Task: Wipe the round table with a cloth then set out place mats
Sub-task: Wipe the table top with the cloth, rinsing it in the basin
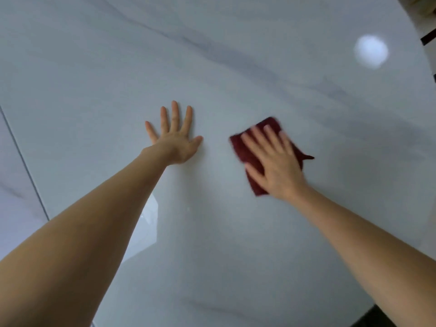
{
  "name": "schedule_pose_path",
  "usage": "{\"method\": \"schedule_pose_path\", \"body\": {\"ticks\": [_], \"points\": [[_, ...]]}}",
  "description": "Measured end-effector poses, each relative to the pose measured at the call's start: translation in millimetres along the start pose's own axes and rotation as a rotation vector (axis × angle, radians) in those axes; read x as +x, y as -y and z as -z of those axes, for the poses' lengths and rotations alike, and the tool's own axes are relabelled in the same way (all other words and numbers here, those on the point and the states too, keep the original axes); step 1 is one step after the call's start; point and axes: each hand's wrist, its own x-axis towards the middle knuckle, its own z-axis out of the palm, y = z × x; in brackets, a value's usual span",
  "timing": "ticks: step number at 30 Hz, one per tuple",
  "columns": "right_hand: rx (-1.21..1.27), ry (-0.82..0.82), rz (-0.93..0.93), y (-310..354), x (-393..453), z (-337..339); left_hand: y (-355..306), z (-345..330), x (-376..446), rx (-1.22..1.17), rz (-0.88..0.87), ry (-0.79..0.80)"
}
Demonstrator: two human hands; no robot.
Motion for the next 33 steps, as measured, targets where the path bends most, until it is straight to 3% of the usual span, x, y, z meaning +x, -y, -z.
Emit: {"method": "schedule_pose_path", "body": {"ticks": [3, 5, 8, 12, 14, 15, 18, 19, 20, 25, 28, 29, 31, 33], "points": [[-0.008, -0.003, -0.463, 0, 66, 1, -3, 2, -1, 0.008, -0.004, 0.009], [0.013, -0.006, -0.506, 24, 108, 0, -4, 4, 2, 0.016, 0.000, 0.021], [-0.015, -0.008, -0.173, 49, 116, -7, 3, 8, 6, -0.006, -0.006, 0.029], [0.002, 0.092, 0.352, 31, 61, 1, 19, 7, -1, 0.026, -0.093, -0.004], [-0.039, 0.101, 0.407, 9, 62, 5, 29, 9, -4, 0.041, -0.014, -0.019], [-0.049, 0.085, 0.294, 3, 71, 4, 34, 11, -4, 0.042, 0.056, -0.034], [0.022, 0.021, -0.356, 23, 135, 4, 67, 18, -5, 0.016, 0.237, -0.101], [0.053, 0.023, -0.488, 42, 156, 5, 78, 18, -6, 0.006, 0.252, -0.110], [0.069, 0.030, -0.497, 65, 171, 4, 88, 17, -7, -0.010, 0.243, -0.115], [0.034, 0.023, 0.322, 135, 140, -8, 110, 7, -11, -0.088, 0.151, -0.133], [0.036, 0.095, 0.697, 94, 126, 2, 110, 8, -13, -0.095, 0.139, -0.146], [0.002, 0.103, 0.738, 77, 132, 3, 108, 8, -14, -0.093, 0.133, -0.159], [-0.008, 0.059, 0.492, 59, 159, 0, 106, 6, -16, -0.066, 0.134, -0.205], [0.026, 0.000, -0.041, 69, 193, -3, 105, 4, -18, -0.041, 0.138, -0.227]]}}
